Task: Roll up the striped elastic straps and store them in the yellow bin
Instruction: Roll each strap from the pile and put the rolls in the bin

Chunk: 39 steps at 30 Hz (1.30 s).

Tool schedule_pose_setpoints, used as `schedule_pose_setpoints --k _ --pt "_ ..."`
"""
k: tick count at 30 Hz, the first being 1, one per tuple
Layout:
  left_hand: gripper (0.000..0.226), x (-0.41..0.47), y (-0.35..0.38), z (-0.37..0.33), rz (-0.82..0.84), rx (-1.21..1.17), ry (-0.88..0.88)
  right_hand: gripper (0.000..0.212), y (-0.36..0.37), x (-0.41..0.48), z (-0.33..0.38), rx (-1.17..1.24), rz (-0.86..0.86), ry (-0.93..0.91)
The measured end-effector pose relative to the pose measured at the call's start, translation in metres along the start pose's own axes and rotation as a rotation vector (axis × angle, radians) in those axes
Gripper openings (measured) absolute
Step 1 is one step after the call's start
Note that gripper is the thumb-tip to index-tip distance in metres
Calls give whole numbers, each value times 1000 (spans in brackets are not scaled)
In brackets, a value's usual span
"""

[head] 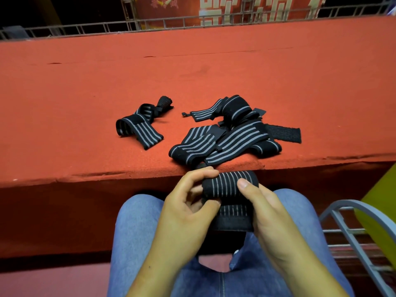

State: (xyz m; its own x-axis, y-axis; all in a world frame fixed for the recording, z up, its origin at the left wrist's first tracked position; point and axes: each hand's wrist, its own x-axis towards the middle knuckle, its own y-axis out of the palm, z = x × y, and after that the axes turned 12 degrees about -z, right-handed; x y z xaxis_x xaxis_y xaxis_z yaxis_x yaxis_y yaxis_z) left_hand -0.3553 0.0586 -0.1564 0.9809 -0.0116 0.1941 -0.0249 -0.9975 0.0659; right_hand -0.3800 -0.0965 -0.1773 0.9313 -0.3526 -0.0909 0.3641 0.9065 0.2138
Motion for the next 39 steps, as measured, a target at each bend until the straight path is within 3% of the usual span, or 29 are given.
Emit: schedule_pose_setpoints --k 3,6,10,17,27,30,36,39 --pt "54 -2 -1 1 48 -9 -7 33 -1 0 1 16 -5 -29" --pt "46 -3 0 -1 47 -49 -47 47 -3 1 0 29 -11 -55" --pt "37 0 2 -3 11 -36 -77 47 -5 4 -3 -6 -12 -85" --pt "45 2 1 -1 -24 -27 -57 23 -1 0 -1 -101 22 -130" --pt "36 5 1 3 -14 -14 -50 27 3 -2 5 -89 -9 -176" --pt "38 5 0 3 -14 -14 -35 18 4 -1 5 -70 13 -149" --pt "43 4 1 4 -19 -29 -18 43 3 -1 5 -10 17 -107" --pt "46 4 1 4 -25 -30 -7 43 3 0 4 19 18 -84"
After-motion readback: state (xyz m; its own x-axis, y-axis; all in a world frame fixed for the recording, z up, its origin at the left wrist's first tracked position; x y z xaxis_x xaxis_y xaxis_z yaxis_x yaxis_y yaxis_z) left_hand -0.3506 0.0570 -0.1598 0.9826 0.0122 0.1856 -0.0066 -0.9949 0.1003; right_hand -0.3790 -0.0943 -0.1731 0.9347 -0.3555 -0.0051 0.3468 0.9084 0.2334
